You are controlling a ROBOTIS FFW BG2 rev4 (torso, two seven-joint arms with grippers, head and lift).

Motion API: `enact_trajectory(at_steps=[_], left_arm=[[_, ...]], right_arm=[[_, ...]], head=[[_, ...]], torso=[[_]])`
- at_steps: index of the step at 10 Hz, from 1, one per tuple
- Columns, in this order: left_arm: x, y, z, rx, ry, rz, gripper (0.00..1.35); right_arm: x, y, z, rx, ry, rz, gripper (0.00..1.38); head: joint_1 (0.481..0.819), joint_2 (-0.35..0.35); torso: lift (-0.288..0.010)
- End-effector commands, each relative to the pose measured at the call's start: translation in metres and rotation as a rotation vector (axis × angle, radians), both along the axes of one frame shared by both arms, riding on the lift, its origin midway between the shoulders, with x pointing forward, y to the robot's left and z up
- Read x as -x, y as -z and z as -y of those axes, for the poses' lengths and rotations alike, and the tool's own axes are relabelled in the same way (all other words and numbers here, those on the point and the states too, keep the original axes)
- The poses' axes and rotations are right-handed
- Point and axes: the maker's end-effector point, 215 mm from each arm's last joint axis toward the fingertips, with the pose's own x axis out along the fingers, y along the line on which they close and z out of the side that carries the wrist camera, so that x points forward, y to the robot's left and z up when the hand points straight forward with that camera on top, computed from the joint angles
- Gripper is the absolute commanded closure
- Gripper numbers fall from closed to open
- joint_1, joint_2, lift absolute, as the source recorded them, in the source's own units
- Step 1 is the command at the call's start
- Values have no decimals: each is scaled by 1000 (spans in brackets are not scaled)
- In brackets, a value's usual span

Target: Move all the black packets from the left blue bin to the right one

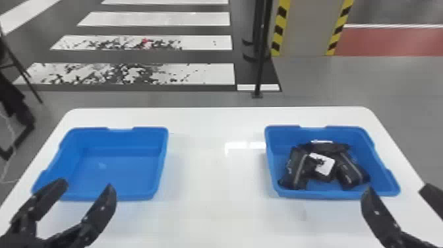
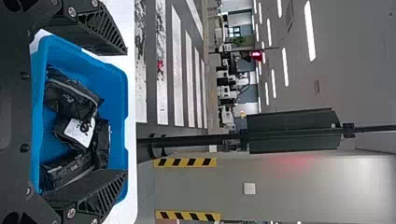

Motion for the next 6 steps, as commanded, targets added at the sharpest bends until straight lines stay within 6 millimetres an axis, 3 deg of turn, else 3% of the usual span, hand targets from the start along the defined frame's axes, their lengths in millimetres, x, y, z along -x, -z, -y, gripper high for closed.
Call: enact_trajectory(at_steps=[1, 6], left_arm=[[1, 1, 0, 3, 0, -4, 263], [1, 1, -2, 2, -3, -4, 265]], right_arm=[[0, 1, 1, -6, 4, -2, 133], [0, 0, 0, -10, 2, 0, 133]], head=[[695, 13], [695, 17]], torso=[[-139], [-139]])
